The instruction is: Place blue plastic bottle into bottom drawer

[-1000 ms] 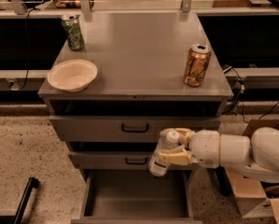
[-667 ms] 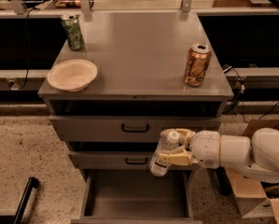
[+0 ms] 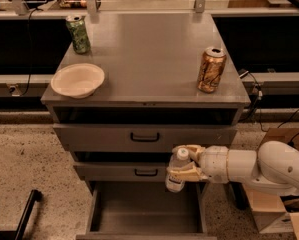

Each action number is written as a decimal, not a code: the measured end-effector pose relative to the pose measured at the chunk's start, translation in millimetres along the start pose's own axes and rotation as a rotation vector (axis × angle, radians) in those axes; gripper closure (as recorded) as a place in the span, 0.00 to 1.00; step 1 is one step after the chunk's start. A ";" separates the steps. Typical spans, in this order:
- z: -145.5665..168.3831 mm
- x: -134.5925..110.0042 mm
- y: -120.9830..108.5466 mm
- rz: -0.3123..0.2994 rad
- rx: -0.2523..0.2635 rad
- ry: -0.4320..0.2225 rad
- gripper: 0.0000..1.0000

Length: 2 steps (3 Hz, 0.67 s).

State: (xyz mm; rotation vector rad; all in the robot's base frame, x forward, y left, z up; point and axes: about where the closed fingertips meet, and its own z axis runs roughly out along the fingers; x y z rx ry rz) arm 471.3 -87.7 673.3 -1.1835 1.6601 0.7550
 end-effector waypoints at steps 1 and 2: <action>-6.7 38.4 -8.6 -0.023 0.030 -0.039 1.00; -16.0 100.8 -12.2 -0.045 0.045 -0.145 1.00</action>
Offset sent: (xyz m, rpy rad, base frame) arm -0.0173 -0.0956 -0.1799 0.2798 -0.1370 -0.0289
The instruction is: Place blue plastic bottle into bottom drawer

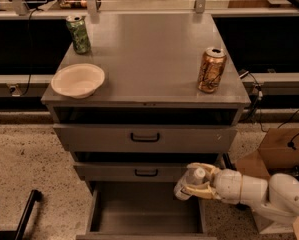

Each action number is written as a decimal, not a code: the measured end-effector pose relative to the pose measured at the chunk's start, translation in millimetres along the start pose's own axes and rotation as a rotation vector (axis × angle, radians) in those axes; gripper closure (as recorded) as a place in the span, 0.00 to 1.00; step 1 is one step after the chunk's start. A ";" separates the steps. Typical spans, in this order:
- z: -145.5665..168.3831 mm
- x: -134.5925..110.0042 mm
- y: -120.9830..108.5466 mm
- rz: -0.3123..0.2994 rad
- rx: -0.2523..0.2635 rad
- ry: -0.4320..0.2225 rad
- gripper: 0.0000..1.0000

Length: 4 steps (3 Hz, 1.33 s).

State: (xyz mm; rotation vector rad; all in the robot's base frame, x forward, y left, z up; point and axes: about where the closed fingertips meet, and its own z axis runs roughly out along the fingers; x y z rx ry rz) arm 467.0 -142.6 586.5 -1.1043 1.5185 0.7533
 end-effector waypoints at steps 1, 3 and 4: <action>14.1 26.2 11.9 0.046 -0.017 -0.048 1.00; 30.9 68.7 12.3 0.107 -0.034 -0.045 1.00; 52.5 145.3 18.0 0.159 -0.032 -0.015 1.00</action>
Offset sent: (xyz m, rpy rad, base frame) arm -0.0055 0.0095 -0.0292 0.0606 0.0237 0.0097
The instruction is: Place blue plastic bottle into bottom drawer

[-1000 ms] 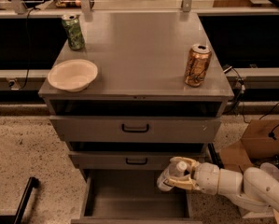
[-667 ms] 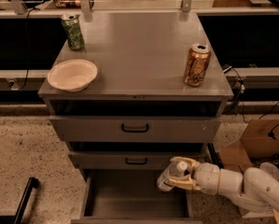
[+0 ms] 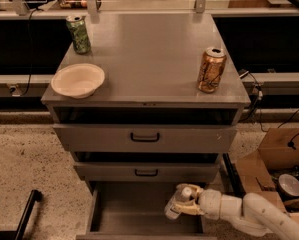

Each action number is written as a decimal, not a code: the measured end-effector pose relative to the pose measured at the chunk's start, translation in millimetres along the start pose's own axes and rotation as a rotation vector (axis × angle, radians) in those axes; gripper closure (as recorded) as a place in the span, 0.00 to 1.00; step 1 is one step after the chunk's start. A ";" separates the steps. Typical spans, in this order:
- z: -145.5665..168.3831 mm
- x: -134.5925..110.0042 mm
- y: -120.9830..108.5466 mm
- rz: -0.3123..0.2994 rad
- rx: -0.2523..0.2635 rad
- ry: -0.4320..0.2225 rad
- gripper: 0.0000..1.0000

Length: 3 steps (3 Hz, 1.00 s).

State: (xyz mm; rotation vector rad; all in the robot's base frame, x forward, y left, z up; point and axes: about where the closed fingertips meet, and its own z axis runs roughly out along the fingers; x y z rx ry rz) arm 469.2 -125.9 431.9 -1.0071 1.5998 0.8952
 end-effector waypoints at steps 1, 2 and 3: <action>15.1 64.2 1.9 0.012 0.004 0.057 1.00; 28.1 95.9 3.2 -0.001 0.024 0.113 1.00; 40.9 111.0 1.1 -0.024 0.059 0.152 1.00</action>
Offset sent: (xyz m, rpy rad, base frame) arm -0.0056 0.0126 -0.1420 -0.2169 0.0421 -0.0606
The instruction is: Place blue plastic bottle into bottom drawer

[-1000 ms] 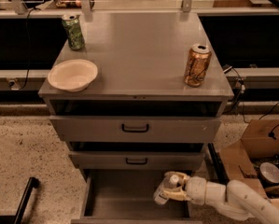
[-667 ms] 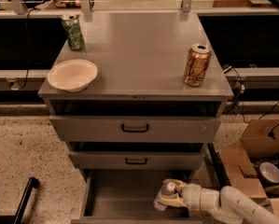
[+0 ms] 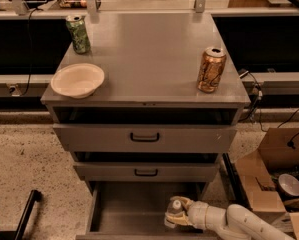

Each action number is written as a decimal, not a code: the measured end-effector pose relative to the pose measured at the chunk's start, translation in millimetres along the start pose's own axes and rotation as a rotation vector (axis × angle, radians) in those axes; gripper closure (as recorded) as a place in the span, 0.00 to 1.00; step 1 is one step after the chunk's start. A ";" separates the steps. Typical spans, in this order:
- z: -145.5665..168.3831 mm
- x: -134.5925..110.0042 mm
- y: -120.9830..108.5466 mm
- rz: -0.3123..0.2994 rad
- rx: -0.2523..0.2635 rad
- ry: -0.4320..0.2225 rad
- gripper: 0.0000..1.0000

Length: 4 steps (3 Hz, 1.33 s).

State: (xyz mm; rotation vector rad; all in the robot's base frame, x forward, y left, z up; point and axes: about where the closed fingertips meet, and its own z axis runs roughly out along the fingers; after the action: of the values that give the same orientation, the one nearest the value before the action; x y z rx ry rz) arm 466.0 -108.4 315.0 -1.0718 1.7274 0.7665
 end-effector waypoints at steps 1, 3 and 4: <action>14.1 16.5 -0.7 -0.001 0.020 0.035 0.82; 36.0 51.8 -1.3 0.012 0.017 -0.023 0.35; 37.5 52.1 -0.9 0.014 0.016 -0.026 0.12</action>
Offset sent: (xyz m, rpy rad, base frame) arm 0.0068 0.0059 -0.0700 0.0037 0.0195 -0.0481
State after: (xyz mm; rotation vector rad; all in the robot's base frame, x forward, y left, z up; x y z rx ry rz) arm 471.6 -93.8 252.7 -1.0360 1.7180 0.7712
